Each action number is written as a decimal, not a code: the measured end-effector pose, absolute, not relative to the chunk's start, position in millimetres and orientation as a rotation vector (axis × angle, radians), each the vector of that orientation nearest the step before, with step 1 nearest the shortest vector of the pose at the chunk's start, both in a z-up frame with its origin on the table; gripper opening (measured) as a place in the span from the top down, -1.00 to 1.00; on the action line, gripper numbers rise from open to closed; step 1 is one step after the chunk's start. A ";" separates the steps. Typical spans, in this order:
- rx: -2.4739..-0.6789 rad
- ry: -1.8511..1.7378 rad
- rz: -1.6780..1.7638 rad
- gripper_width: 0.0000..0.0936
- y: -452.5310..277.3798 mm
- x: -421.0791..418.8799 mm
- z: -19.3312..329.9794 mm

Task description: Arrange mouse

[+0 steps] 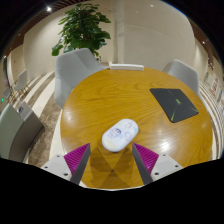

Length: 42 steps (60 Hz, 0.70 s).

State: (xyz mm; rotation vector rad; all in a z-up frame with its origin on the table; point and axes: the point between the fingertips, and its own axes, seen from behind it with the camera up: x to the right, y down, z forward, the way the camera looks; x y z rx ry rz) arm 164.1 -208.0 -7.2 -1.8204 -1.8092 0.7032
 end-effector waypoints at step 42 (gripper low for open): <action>-1.703 -1.917 0.770 0.03 -239.5 89.2 -12.4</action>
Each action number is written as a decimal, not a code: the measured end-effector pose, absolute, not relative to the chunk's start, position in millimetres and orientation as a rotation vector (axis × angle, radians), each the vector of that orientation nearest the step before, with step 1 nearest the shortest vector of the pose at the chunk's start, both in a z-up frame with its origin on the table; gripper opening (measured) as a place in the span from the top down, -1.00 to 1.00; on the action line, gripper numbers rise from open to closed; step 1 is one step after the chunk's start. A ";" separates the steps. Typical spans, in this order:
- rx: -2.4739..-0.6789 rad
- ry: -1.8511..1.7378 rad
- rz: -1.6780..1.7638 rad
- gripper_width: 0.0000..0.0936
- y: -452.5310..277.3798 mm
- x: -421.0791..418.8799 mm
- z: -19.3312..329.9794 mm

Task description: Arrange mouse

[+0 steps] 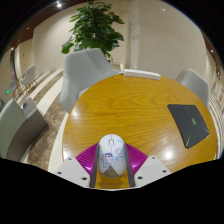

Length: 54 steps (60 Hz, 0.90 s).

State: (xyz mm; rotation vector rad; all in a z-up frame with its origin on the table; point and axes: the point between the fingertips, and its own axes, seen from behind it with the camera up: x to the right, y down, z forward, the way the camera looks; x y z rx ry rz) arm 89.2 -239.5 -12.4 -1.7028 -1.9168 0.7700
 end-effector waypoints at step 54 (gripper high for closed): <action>-1.826 -1.657 0.716 0.19 89.0 -43.2 10.6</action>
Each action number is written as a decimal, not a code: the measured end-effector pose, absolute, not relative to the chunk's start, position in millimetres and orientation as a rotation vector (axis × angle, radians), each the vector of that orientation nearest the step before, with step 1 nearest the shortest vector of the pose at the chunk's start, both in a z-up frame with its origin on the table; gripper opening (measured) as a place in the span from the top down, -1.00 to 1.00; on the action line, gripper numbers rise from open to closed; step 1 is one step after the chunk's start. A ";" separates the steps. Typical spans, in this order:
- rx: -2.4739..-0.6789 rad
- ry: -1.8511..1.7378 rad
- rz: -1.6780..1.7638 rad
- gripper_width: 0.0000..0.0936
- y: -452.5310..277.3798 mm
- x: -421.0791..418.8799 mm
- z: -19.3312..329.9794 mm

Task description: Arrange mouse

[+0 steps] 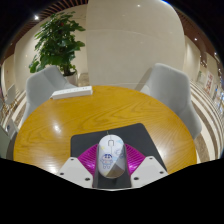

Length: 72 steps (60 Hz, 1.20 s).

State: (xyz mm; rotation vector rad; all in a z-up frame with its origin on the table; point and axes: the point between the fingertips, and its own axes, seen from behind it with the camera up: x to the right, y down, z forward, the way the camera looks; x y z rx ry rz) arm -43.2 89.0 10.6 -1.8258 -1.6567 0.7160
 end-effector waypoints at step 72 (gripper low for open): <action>-1.896 -1.840 0.592 -0.83 47.8 228.7 76.0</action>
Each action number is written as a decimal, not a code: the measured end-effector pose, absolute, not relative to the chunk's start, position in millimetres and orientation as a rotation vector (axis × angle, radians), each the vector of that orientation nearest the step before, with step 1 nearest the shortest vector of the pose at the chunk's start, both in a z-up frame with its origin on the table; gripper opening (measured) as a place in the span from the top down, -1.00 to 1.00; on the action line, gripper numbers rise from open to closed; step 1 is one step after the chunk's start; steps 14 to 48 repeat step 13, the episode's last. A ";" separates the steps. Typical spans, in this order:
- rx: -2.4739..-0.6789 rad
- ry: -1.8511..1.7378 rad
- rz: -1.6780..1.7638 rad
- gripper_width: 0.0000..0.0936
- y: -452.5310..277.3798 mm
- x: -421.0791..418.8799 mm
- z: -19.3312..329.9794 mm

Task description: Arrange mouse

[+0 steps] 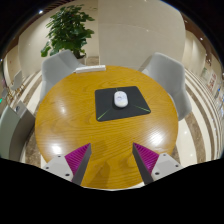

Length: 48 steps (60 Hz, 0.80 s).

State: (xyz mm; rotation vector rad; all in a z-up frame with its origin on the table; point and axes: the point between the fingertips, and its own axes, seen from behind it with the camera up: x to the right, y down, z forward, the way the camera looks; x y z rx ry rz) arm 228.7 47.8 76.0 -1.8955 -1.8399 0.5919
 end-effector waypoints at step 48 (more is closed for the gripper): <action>-1.889 -1.830 0.591 -0.83 48.7 223.0 77.8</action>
